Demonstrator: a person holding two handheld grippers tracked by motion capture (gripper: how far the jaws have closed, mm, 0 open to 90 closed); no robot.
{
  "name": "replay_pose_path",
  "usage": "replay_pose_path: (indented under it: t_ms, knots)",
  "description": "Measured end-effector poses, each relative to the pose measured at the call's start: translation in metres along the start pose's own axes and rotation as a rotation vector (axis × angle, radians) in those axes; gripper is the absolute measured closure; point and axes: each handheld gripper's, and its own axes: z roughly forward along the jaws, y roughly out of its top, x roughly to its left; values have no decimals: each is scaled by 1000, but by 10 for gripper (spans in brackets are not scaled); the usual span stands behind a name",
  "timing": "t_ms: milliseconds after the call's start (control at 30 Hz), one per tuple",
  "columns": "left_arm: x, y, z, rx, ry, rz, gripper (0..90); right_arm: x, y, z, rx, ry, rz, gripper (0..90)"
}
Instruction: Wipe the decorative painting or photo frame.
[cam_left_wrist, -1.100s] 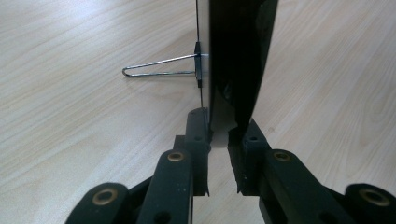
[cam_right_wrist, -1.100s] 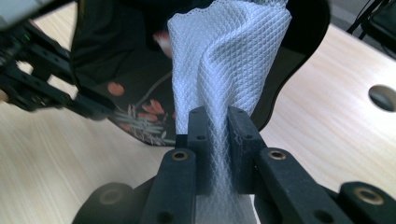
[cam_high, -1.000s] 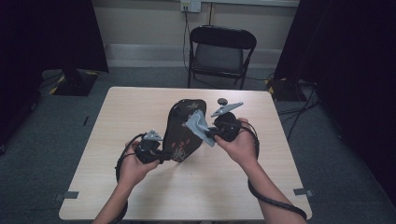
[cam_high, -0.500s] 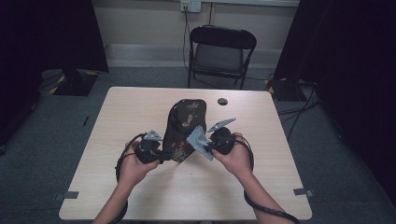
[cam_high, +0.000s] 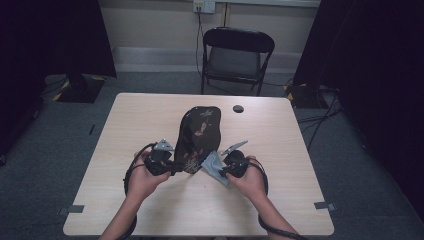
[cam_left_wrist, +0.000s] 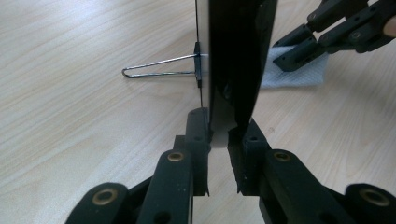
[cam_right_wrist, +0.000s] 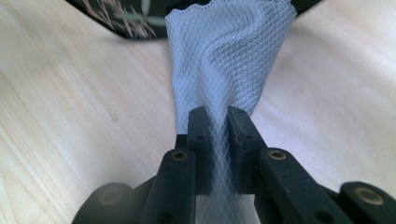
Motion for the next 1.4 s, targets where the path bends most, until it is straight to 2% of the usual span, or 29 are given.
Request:
replay_pose_path:
  t_ms: [133, 233, 267, 333, 367, 433, 467, 500, 533, 600, 633, 667, 733, 767, 867, 933, 1033, 1167, 1200, 1400]
  knots:
    - [0, 0, 0, -1, 0, 0, 785, -3, -4, 0, 5, 5, 9, 811]
    - [0, 0, 0, 1, -1, 3, 785, -5, -2, -10, -11, 1, 3, 811]
    - [0, 0, 0, 2, -1, 2, 785, -7, 2, -20, -36, -3, 2, 812]
    - [0, 0, 0, 1, 0, 1, 785, -8, 8, -32, -47, -18, -10, 812]
    - [0, 0, 0, 1, 0, 1, 785, -8, 8, -32, -47, -18, -10, 812]
    - [-1, 0, 0, -1, 3, -2, 786, -11, 18, -54, -85, -35, -16, 811]
    - [-1, 0, 0, -1, 3, -2, 785, -11, 18, -54, -85, -35, -16, 811]
    - [-1, 0, 0, 3, 2, -5, 785, -11, 27, -71, -113, -51, -22, 811]
    - [-1, 0, 0, 3, 2, -5, 786, -11, 27, -71, -113, -51, -22, 811]
    - [-1, 0, 0, 5, 3, -7, 786, -10, 39, -93, -148, -72, -44, 812]
    - [-1, 0, 0, 5, 3, -7, 786, -10, 39, -93, -148, -72, -44, 812]
    - [-1, 1, 0, 5, 4, -6, 786, -8, 51, -109, -167, -87, -64, 811]
    - [-1, 1, 0, 5, 4, -5, 786, -7, 54, -114, -174, -94, -70, 812]
    - [-2, 0, 0, 8, 3, -3, 786, -4, 65, -126, -196, -104, -82, 811]
    - [-1, 0, 0, 5, 1, 1, 786, -2, 75, -138, -219, -110, -91, 812]
    - [-1, 0, 0, 6, 1, -2, 786, 3, 87, -151, -259, -108, -101, 811]
    - [-2, 0, 0, 5, 2, -7, 786, 6, 93, -153, -265, -105, -101, 811]
    - [-2, 0, 1, -2, 1, -9, 786, 13, 97, -142, -242, -103, -119, 811]
    - [-2, 0, 0, 7, 2, 2, 786, 15, 96, -133, -224, -99, -126, 811]
    - [-2, 0, 0, 6, 2, 0, 786, 14, 86, -117, -204, -85, -115, 811]
